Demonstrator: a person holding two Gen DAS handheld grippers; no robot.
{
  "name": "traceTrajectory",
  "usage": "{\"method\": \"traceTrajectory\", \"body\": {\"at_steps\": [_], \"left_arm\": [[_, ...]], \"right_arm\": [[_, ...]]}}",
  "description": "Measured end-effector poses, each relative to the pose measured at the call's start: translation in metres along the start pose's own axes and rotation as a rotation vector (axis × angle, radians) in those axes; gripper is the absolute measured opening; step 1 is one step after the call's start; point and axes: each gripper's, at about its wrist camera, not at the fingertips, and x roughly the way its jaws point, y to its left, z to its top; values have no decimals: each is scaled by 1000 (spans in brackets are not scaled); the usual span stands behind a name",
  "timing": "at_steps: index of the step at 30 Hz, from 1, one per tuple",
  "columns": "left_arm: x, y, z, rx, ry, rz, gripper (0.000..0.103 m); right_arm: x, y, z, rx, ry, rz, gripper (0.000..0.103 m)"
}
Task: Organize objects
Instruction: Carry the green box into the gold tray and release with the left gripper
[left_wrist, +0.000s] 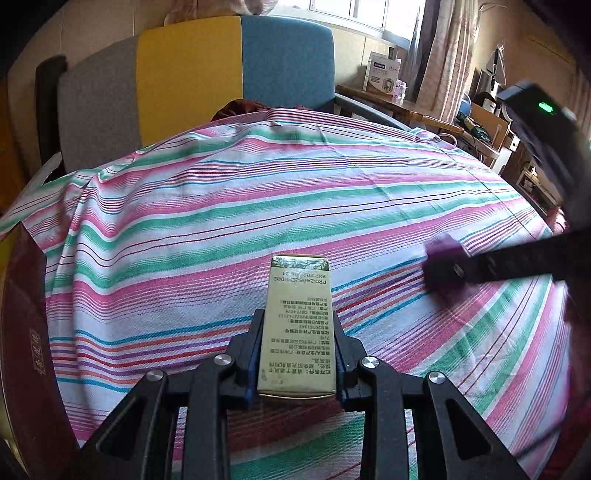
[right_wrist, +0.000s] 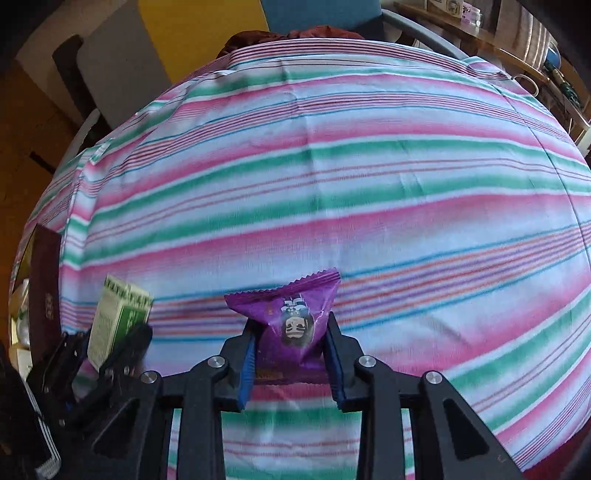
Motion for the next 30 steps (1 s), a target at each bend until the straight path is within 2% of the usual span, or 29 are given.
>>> {"method": "traceTrajectory", "body": {"at_steps": [3, 8, 20, 24, 30], "left_arm": [[0, 0, 0, 5, 1, 5, 32], [-1, -1, -1, 14, 0, 14, 32], [-2, -3, 0, 16, 11, 19, 30], [-18, 2, 3, -32, 4, 27, 30], [-60, 3, 10, -24, -69, 45, 30]], "right_arm": [[-4, -2, -16, 21, -22, 13, 32], [1, 5, -8, 9, -33, -13, 32], [6, 18, -2, -111, -78, -76, 32], [3, 18, -6, -149, -94, -99, 32], [4, 20, -7, -169, -106, -112, 32]]}}
